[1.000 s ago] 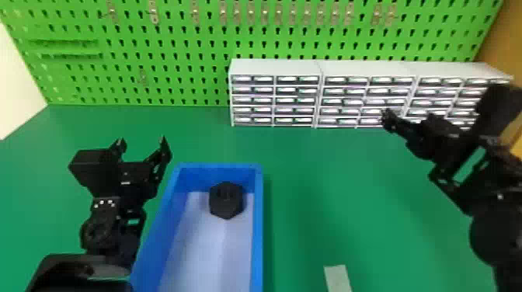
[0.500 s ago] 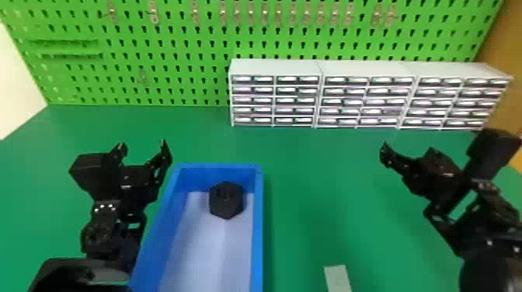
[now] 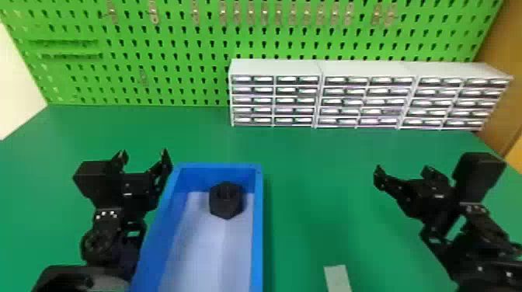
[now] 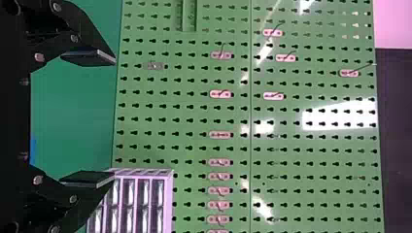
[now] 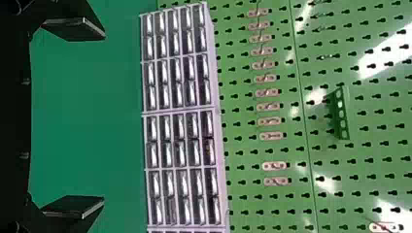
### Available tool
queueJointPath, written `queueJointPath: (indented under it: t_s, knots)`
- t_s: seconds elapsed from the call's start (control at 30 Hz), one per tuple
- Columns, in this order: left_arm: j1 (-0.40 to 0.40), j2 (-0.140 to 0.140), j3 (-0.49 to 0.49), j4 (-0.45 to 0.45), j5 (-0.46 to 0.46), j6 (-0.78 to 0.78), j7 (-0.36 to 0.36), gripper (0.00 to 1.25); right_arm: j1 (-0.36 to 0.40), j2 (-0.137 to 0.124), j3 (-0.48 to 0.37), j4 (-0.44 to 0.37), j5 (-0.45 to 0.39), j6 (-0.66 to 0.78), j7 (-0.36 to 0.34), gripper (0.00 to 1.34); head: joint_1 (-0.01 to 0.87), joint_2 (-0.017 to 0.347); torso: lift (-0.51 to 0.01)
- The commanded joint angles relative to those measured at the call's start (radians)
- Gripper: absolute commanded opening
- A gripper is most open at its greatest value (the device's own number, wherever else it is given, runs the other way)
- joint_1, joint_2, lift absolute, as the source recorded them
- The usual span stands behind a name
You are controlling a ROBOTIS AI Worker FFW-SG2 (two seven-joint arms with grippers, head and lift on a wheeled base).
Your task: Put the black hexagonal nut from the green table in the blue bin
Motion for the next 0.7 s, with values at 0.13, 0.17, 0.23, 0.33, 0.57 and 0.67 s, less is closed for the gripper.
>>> queueJointPath:
  t_s: [0.13, 0.17, 0.23, 0.33, 0.57, 0.67]
  knots:
    - [0.013, 0.0, -0.015, 0.0, 0.002, 0.001, 0.0, 0.83, 0.014, 0.001, 0.025, 0.009, 0.028, -0.086, -0.043, 1.23, 0.657, 0.057, -0.095]
    - [0.014, 0.002, -0.018, 0.0, 0.004, 0.001, 0.0, 0.83, 0.015, 0.001, 0.025, 0.009, 0.03, -0.094, -0.048, 1.23, 0.657, 0.057, -0.095]
    - [0.019, 0.0, -0.024, 0.0, 0.007, 0.001, 0.0, 0.82, 0.017, 0.001, 0.025, 0.009, 0.03, -0.103, -0.051, 1.23, 0.657, 0.057, -0.095]
    - [0.026, 0.002, -0.032, -0.002, 0.015, -0.001, 0.0, 0.82, 0.025, 0.001, 0.025, 0.009, 0.031, -0.114, -0.062, 1.23, 0.657, 0.057, -0.095]
    - [0.048, 0.002, -0.048, -0.012, 0.018, -0.001, -0.002, 0.82, 0.032, 0.001, 0.03, 0.009, 0.031, -0.134, -0.069, 1.23, 0.657, 0.057, -0.095]
    - [0.049, 0.002, -0.055, -0.014, 0.018, -0.001, -0.002, 0.82, 0.032, 0.001, 0.029, 0.009, 0.034, -0.135, -0.071, 1.23, 0.657, 0.057, -0.095]
